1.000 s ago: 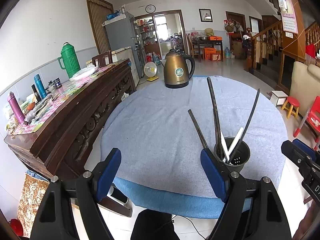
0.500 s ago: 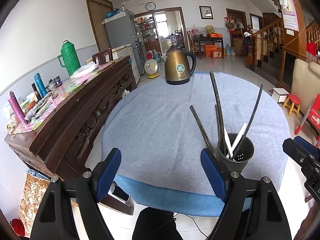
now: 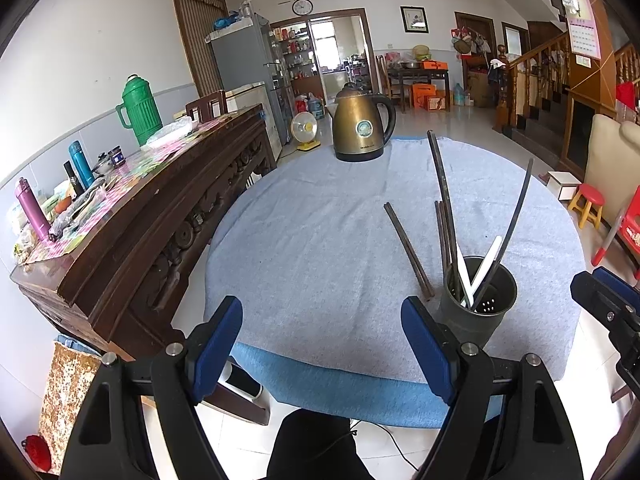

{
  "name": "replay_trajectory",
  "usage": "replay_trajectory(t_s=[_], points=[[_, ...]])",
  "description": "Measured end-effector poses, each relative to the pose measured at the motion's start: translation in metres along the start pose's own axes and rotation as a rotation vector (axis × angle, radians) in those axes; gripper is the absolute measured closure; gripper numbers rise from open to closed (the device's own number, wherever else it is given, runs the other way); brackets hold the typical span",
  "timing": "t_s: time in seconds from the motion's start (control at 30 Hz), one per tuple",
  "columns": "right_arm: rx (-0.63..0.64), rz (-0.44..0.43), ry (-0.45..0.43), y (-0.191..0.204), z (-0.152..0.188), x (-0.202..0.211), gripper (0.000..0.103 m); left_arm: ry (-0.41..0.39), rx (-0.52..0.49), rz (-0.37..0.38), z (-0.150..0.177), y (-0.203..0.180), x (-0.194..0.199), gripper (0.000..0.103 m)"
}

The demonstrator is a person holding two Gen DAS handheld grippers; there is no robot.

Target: Organize utensils

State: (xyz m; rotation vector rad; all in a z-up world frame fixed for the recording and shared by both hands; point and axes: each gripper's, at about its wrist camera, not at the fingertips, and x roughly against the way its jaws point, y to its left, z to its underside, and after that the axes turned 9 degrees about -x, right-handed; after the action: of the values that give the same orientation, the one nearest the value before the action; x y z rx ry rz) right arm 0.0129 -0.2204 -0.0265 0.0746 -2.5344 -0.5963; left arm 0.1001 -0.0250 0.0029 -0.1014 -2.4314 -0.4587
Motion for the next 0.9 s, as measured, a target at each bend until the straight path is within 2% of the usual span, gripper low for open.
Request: replay_trajectory(t_s=[0.9], points=[[-0.007,0.006,0.018,-0.002,0.006,-0.006,0.051,0.028,0.007,0.005,0.009,0.002,-0.014,0.021]])
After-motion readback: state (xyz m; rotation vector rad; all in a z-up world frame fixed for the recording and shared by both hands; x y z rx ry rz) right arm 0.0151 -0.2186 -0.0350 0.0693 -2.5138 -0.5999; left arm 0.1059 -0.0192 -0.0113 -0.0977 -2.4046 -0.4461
